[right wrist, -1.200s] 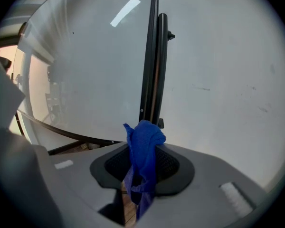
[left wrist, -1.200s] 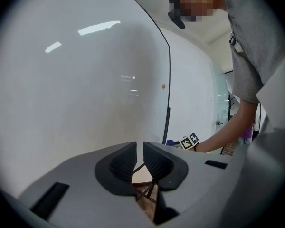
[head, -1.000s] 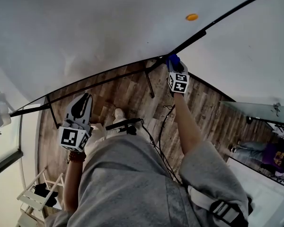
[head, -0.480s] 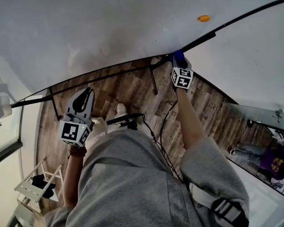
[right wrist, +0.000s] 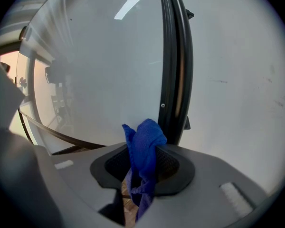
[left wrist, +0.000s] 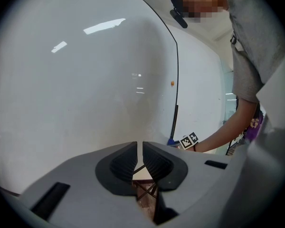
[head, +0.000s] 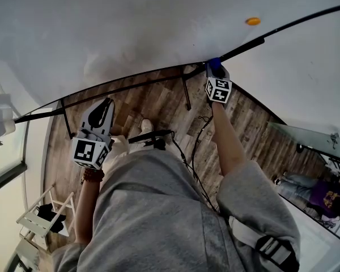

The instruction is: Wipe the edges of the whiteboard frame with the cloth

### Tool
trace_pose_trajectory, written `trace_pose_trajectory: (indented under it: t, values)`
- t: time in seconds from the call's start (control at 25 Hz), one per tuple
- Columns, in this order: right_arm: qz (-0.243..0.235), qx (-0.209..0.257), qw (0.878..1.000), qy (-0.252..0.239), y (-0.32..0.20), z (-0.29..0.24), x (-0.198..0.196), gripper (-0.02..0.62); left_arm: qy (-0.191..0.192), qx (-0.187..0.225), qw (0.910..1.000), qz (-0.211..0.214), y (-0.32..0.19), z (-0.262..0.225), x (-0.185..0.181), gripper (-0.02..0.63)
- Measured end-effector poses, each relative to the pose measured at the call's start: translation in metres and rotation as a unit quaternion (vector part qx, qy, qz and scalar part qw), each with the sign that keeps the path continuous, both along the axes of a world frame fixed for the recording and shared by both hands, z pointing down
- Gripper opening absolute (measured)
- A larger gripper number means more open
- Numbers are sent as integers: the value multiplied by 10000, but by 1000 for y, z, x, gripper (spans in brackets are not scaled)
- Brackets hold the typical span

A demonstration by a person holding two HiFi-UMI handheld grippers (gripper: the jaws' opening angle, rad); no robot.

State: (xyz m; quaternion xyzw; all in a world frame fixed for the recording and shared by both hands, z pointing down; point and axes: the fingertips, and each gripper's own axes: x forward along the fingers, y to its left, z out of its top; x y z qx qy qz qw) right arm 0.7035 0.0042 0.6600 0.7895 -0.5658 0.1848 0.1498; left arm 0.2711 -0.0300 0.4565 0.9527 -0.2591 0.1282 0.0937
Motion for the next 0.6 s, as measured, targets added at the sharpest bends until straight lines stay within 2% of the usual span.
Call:
trace_pose_trajectory:
  t: [0.32, 0.6]
  values:
    - [-355, -33, 9994, -29, -7, 2, -22, 126, -11, -52, 9999, 89, -3, 3, 3, 41]
    - [-271, 84, 9993, -256, -9, 0, -31, 126, 3, -42, 10000, 88, -6, 2, 0, 40]
